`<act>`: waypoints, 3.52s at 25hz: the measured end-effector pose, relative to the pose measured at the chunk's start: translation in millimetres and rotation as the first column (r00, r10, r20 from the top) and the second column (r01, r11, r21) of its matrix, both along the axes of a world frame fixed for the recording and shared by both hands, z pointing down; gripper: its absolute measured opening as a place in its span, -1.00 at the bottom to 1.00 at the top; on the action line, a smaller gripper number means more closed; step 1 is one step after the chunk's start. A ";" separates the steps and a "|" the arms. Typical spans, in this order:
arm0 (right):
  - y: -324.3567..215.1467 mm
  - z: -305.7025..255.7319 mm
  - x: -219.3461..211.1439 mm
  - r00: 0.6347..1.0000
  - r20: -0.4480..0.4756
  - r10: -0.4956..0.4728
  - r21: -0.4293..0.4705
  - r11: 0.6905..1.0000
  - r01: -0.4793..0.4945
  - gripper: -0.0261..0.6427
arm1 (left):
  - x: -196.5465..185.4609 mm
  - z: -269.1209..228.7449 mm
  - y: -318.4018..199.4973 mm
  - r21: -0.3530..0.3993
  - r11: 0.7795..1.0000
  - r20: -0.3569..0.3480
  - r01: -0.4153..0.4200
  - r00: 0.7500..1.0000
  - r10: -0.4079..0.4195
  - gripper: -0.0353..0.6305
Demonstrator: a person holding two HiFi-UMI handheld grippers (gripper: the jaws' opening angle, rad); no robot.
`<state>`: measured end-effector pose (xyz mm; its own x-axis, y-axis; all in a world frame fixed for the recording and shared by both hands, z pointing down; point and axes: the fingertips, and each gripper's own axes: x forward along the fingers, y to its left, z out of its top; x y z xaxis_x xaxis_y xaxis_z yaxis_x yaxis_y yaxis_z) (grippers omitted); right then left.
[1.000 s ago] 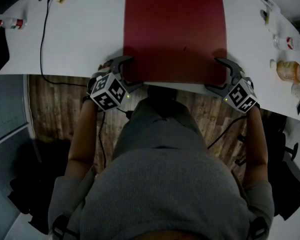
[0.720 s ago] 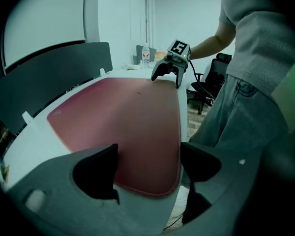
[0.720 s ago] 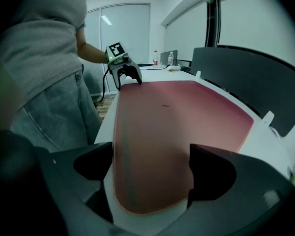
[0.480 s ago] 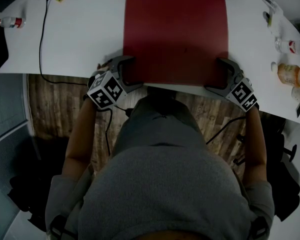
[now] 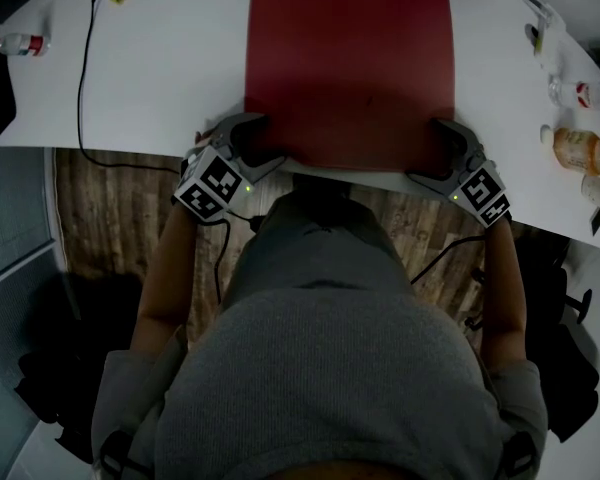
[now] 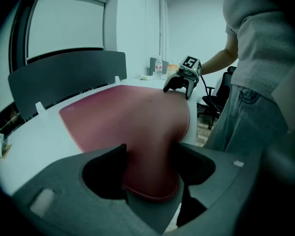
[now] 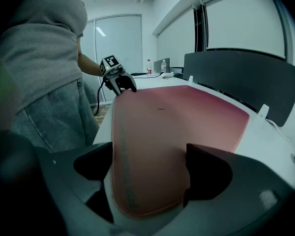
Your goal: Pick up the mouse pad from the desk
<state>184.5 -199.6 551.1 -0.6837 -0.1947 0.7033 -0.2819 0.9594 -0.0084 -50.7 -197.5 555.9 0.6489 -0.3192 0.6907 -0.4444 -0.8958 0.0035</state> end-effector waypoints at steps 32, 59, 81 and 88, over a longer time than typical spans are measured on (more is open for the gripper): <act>-48.6 -74.6 -14.3 0.911 0.229 0.344 0.304 0.863 -0.403 -0.66 | -16.0 -55.4 -44.4 0.076 0.907 -0.206 0.414 0.897 -0.392 -0.62; -109.8 -247.7 -25.4 0.648 0.650 0.397 0.304 0.646 -0.700 -0.79 | -24.1 -246.6 -125.2 0.130 0.776 -0.671 0.617 0.631 -0.389 -0.76; -61.2 -402.2 -27.0 0.527 0.821 0.218 0.315 0.597 -0.738 -0.78 | -26.6 -401.9 -79.0 0.300 0.681 -0.793 0.668 0.571 -0.212 -0.75; -53.5 -417.6 -26.0 0.520 0.830 0.201 0.321 0.592 -0.740 -0.78 | -26.1 -416.7 -71.3 0.323 0.661 -0.801 0.678 0.567 -0.191 -0.75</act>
<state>158.5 -253.1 133.5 -0.5117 -0.8018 -0.3086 -0.8529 0.5175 0.0698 -76.8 -268.8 139.2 0.4748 -0.8360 -0.2749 -0.8576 -0.5097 0.0687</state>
